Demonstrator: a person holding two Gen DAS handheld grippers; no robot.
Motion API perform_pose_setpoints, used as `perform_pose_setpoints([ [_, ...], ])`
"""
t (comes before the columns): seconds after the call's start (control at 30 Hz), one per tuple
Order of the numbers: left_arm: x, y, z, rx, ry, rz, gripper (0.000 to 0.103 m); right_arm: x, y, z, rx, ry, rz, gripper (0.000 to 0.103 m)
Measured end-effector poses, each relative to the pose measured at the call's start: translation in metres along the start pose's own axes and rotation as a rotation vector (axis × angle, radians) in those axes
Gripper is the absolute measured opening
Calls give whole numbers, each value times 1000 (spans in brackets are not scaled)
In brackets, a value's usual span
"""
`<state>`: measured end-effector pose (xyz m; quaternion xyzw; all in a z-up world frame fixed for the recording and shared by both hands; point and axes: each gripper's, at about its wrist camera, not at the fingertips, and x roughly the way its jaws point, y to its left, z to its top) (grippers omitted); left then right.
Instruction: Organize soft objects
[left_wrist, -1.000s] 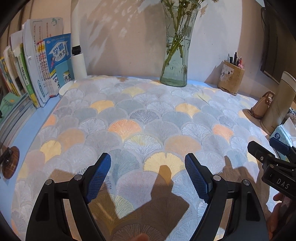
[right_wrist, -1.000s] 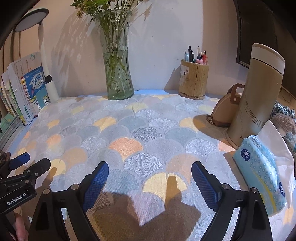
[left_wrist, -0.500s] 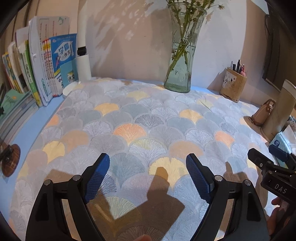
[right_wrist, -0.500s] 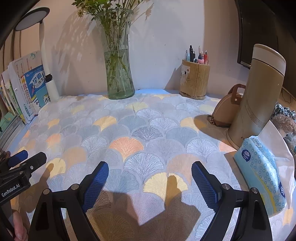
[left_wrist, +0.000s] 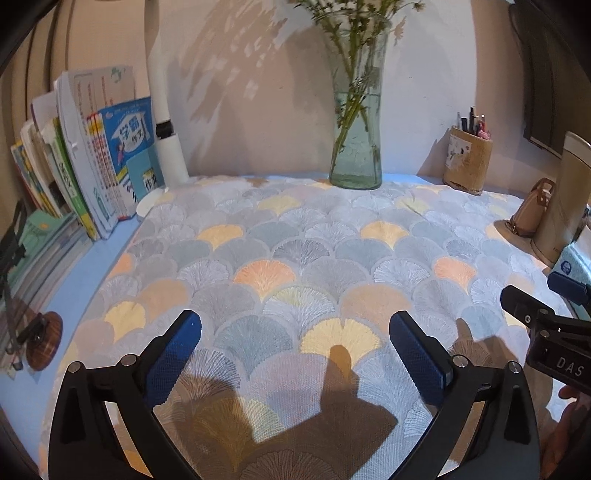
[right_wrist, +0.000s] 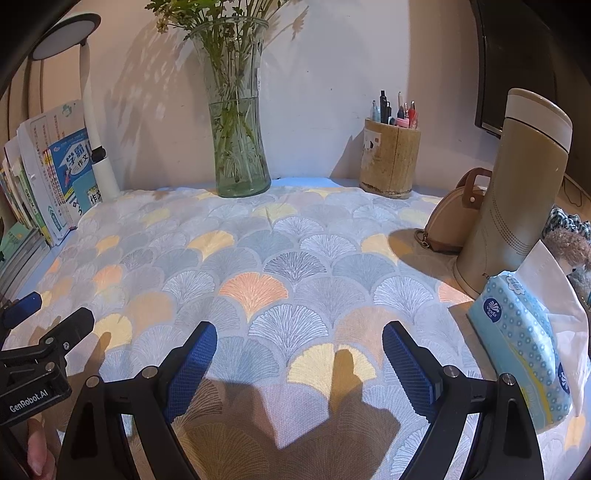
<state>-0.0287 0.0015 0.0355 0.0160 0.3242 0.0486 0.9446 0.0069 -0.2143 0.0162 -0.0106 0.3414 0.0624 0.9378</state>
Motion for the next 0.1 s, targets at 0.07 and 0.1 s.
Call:
perform_pose_setpoints([
  [0.07,-2,-3,0,17,-12,2,102,0,0,0,0,1,0,90],
  [0.1,-2,-5,-1,23,-8,3,102,0,0,0,1,1,1,90],
])
